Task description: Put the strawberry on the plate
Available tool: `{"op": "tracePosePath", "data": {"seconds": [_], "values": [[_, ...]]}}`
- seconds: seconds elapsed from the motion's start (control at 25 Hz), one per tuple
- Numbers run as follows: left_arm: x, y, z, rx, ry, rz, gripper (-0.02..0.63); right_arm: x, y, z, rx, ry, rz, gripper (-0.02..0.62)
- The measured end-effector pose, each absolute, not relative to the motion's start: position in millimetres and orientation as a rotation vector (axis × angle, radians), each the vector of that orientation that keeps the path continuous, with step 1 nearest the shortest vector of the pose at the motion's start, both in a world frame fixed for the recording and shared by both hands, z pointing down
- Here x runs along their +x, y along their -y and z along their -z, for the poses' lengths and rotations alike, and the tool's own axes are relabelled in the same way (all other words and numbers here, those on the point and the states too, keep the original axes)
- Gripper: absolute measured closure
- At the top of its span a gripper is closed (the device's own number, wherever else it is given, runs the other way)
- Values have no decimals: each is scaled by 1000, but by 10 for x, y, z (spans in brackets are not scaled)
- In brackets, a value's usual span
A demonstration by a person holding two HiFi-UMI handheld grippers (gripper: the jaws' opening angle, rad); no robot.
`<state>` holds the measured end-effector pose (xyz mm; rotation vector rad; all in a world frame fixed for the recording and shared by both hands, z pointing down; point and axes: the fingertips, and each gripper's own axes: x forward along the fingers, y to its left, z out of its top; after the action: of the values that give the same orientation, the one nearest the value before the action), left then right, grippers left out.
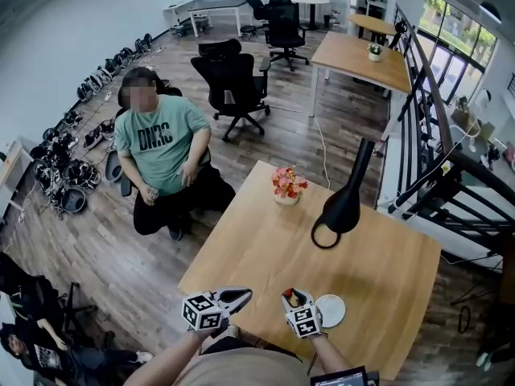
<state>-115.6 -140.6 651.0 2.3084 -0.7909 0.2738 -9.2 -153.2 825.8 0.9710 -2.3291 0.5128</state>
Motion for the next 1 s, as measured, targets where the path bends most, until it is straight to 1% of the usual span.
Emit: {"op": "tracePosePath", "data": {"seconds": [0.28,0.48,0.72,1.0], "values": [[-1172,1381,-6315,2326,805,-191,603,-53,1578,-7394,1054,2458,-533,443],[-1212,1367,-6155,2321,834,-117,603,-74,1597,-6817,1071,2547,-458,443],[-1171,1312,-6062,2317,861,-43,603,31,1515,-6304,1080,2613,-371,443],[-933,1283,-5915,2355,905,11,603,326,1383,-5815,1105,2682,-270,443]]}}
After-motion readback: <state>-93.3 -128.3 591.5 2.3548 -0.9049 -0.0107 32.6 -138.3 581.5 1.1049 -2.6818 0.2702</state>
